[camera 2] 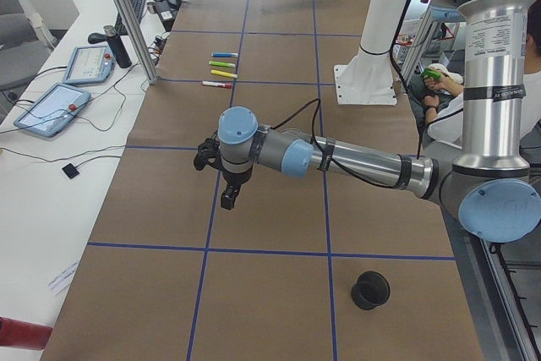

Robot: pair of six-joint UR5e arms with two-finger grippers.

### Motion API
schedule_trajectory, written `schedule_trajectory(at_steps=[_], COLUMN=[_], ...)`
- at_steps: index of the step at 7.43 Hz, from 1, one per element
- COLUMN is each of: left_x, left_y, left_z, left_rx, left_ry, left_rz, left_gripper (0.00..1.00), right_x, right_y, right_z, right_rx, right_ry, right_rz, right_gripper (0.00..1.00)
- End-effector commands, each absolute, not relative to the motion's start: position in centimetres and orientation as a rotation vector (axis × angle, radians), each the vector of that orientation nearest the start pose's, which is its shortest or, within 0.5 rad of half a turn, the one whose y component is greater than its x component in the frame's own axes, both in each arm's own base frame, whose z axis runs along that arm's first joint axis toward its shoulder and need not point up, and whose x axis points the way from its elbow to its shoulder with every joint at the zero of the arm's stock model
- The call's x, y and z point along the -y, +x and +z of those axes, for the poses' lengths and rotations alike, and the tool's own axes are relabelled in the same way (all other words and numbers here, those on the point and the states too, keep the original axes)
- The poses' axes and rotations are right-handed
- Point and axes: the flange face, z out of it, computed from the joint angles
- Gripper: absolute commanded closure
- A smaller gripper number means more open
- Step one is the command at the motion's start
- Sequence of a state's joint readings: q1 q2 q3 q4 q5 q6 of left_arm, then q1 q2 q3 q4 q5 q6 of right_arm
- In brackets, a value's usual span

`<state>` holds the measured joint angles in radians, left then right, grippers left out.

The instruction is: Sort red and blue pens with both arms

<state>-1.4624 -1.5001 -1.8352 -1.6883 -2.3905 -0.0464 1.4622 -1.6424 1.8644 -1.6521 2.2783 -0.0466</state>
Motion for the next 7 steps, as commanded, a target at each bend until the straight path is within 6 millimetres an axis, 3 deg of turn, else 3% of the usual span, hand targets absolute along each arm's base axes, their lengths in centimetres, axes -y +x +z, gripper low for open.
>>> schedule_trajectory(at_steps=[1, 4, 7], left_x=[46.4, 44.6, 44.4], left_y=[-3.6, -3.6, -3.5], left_z=[54.8, 56.4, 56.5], left_rx=[-0.86, -0.859, -0.867], left_ry=[0.226, 0.206, 0.202], left_rz=[0.102, 0.094, 0.093], left_gripper=[0.0, 0.0, 0.0], right_x=[45.5, 45.3, 45.3], right_y=[2.5, 2.5, 2.5], right_z=[57.6, 57.4, 57.8], right_rx=[0.738, 0.742, 0.742], right_ry=[0.083, 0.089, 0.08], right_rz=[-0.169, -0.171, -0.168], right_gripper=[0.0, 0.0, 0.0])
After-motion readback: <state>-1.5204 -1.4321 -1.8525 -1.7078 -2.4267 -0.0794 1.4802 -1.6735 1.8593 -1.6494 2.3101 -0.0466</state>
